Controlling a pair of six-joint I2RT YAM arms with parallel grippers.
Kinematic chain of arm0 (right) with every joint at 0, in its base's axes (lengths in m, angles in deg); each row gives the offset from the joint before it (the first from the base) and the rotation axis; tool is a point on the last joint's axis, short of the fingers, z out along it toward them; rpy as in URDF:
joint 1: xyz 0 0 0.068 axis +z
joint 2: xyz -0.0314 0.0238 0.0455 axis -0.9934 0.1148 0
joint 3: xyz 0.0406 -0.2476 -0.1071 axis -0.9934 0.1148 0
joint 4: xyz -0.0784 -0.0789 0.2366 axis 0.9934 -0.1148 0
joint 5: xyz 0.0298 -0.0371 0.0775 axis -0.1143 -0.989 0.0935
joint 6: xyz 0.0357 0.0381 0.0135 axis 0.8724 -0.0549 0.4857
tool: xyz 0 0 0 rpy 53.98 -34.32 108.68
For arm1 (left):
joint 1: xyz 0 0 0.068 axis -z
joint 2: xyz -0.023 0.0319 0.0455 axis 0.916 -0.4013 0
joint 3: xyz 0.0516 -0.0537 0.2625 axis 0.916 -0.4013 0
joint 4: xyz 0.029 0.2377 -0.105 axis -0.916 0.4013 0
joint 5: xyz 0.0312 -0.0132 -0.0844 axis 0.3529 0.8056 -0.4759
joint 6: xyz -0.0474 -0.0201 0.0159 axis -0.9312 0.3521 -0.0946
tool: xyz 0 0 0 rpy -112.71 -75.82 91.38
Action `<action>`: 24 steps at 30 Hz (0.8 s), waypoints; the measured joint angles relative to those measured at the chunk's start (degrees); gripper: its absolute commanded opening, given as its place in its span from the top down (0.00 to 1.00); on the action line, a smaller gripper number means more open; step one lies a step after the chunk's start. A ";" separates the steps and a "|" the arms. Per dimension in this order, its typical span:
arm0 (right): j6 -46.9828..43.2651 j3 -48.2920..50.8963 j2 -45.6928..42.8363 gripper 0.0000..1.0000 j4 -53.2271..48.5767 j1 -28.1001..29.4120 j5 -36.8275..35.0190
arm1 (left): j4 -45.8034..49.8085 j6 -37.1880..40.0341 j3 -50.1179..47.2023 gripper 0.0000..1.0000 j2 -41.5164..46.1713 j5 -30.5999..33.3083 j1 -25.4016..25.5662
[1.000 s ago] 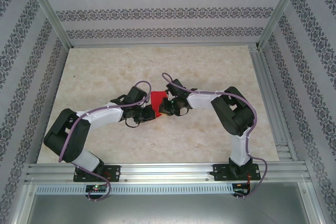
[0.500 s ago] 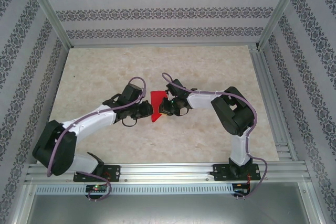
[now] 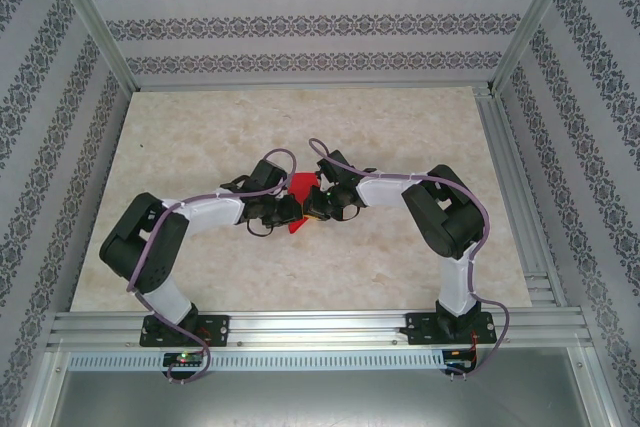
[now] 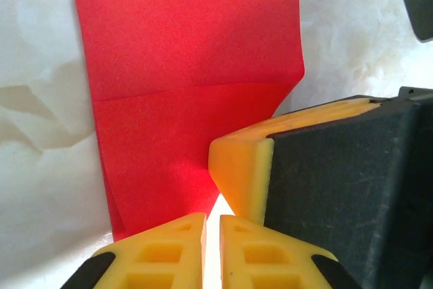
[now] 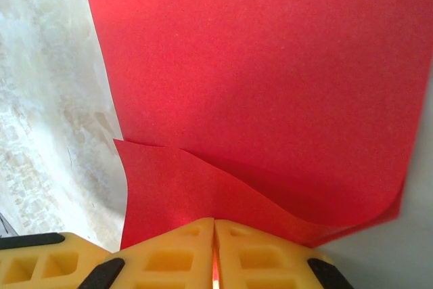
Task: Fold a paper plane with a square sheet of paper (pick it up from the middle)
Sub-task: Third fold the triangle at the center of the table.
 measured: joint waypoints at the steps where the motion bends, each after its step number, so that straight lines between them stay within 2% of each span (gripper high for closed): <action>1: 0.00 0.00 0.00 0.90 0.02 0.00 0.02 | 0.02 0.00 0.02 0.85 -0.22 0.04 0.00; 12: -0.02 0.00 0.02 0.90 0.02 0.00 0.15 | 3.39 1.29 0.44 0.86 -2.60 0.17 0.63; 24: -0.02 0.00 0.11 0.90 0.04 0.00 0.22 | 4.79 2.16 -2.36 0.86 0.13 -1.38 1.03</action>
